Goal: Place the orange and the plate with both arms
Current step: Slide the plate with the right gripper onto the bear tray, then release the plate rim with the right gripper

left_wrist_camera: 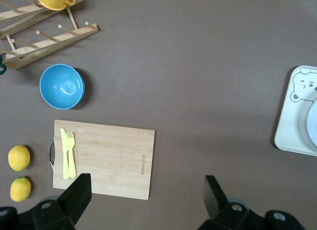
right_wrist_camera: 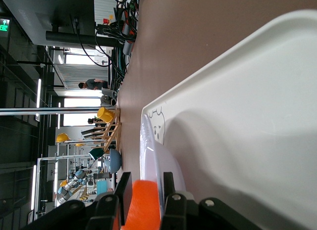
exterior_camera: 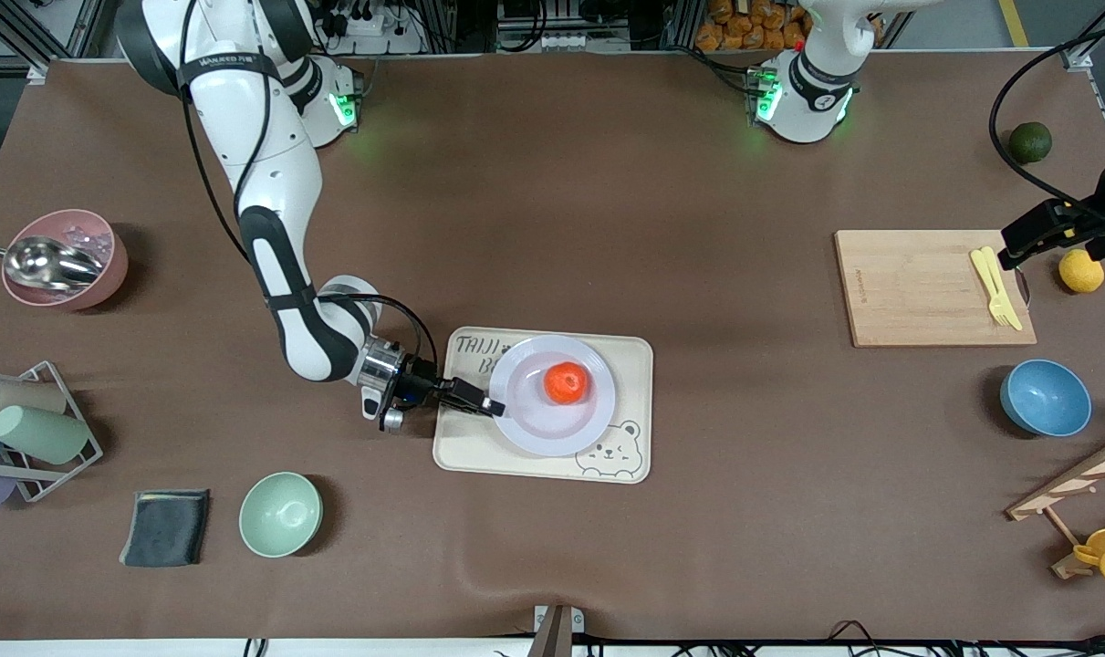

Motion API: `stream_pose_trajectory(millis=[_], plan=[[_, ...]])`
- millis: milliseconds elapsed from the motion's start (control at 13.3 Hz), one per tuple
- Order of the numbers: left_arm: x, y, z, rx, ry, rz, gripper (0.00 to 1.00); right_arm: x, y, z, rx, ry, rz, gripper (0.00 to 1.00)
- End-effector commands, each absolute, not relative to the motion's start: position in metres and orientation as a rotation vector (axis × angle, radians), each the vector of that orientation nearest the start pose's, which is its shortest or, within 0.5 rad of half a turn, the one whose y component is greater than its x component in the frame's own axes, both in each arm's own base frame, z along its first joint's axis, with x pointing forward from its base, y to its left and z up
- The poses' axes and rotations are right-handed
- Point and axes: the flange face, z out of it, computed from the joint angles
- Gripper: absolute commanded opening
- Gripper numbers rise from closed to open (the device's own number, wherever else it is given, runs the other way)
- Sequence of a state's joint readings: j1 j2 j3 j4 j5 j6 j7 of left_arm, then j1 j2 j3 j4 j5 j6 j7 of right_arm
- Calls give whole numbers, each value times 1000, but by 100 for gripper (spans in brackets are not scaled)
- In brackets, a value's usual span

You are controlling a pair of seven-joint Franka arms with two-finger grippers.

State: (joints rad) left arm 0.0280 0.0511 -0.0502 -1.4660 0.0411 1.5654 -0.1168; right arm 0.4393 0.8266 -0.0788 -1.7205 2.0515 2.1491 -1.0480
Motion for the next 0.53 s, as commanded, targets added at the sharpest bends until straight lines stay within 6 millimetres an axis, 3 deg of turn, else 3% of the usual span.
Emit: stream_pose_trajectory(millis=[0, 151, 452], plan=[[563, -6, 659, -3117, -115, -102, 100, 609, 271, 114, -1850, 225, -278, 33], [563, -6, 659, -3114, -108, -103, 100, 610, 267, 113, -1870, 196, -272, 33], [563, -7, 658, -3119, -107, -98, 100, 613, 265, 115, -1906, 150, -271, 44]])
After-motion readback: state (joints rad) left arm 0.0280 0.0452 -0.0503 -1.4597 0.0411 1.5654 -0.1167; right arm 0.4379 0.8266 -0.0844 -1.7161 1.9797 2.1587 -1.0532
